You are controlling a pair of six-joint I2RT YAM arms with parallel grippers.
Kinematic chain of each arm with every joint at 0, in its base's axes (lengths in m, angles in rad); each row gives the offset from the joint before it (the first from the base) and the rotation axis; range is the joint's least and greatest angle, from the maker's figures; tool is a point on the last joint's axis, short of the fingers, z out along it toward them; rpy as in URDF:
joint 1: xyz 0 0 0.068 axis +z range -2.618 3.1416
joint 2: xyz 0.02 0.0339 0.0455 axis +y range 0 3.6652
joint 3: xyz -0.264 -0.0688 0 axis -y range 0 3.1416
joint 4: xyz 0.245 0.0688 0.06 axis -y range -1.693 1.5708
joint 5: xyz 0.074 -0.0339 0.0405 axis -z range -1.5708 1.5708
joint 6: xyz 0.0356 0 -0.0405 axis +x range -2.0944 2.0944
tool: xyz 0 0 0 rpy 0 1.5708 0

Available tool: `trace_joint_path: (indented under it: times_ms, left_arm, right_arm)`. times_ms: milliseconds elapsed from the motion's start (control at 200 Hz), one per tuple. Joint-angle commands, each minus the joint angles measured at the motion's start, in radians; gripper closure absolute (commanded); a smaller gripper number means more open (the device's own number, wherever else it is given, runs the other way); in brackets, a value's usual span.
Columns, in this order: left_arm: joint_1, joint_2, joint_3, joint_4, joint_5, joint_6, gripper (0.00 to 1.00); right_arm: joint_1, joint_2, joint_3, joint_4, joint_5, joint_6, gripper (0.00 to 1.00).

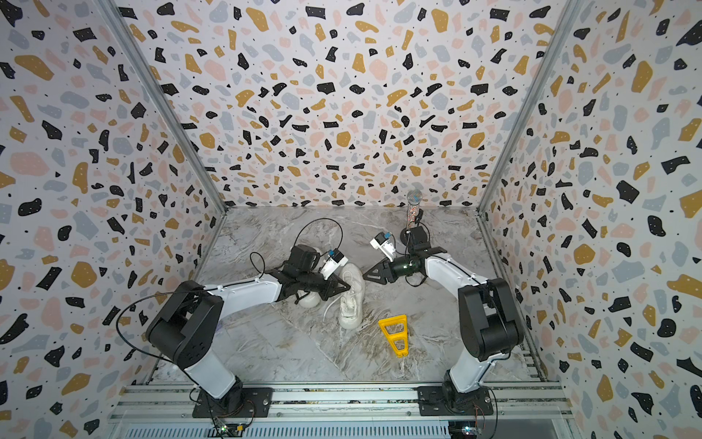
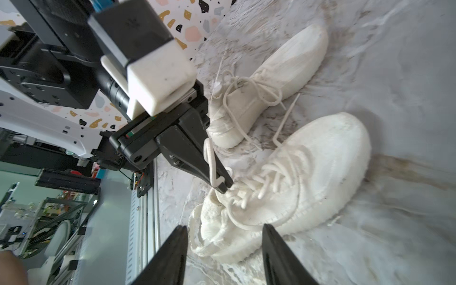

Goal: Tie the shoes
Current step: Wrap the shoelace around the shoelace.

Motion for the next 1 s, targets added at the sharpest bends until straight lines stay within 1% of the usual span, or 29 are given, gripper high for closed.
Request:
trace_joint_path:
  times_ms: [0, 70, 145, 340, 416, 466, 556, 621, 671, 861, 991]
  left_arm:
    - [0.006, 0.015, 0.035, 0.024, 0.059, -0.007, 1.0]
    - [0.006, 0.02, 0.034, 0.025, 0.061, -0.006, 1.0]
    - [0.006, 0.022, 0.034, 0.023, 0.06, -0.005, 1.0]
    - [0.006, 0.031, 0.039, 0.022, 0.069, -0.005, 1.0]
    - [0.005, 0.034, 0.038, 0.022, 0.069, -0.005, 1.0]
    - [0.006, 0.035, 0.037, 0.022, 0.067, -0.007, 1.0]
    - [0.006, 0.032, 0.037, 0.02, 0.063, -0.005, 1.0]
    - [0.006, 0.033, 0.038, 0.017, 0.058, -0.005, 1.0]
    - [0.006, 0.033, 0.038, 0.017, 0.055, -0.006, 1.0]
    - [0.006, 0.031, 0.037, 0.014, 0.041, -0.006, 1.0]
    - [0.007, 0.035, 0.037, 0.013, 0.039, -0.009, 1.0]
  right_arm:
    - [0.033, 0.006, -0.006, 0.21, -0.047, 0.082, 0.43]
    - [0.047, 0.038, -0.014, 0.335, -0.055, 0.195, 0.43]
    - [0.063, 0.068, -0.015, 0.423, -0.062, 0.29, 0.43]
    - [0.084, 0.126, -0.025, 0.607, -0.083, 0.452, 0.46]
    - [0.089, 0.142, -0.025, 0.645, -0.086, 0.489, 0.51]
    - [0.092, 0.148, -0.026, 0.654, -0.092, 0.499, 0.55]
    - [0.097, 0.152, -0.033, 0.655, -0.097, 0.499, 0.67]
    - [0.098, 0.152, -0.037, 0.646, -0.099, 0.494, 0.7]
    - [0.098, 0.152, -0.039, 0.64, -0.102, 0.491, 0.7]
    - [0.098, 0.139, -0.051, 0.595, -0.114, 0.454, 0.63]
    - [0.1, 0.14, -0.059, 0.59, -0.122, 0.448, 0.63]
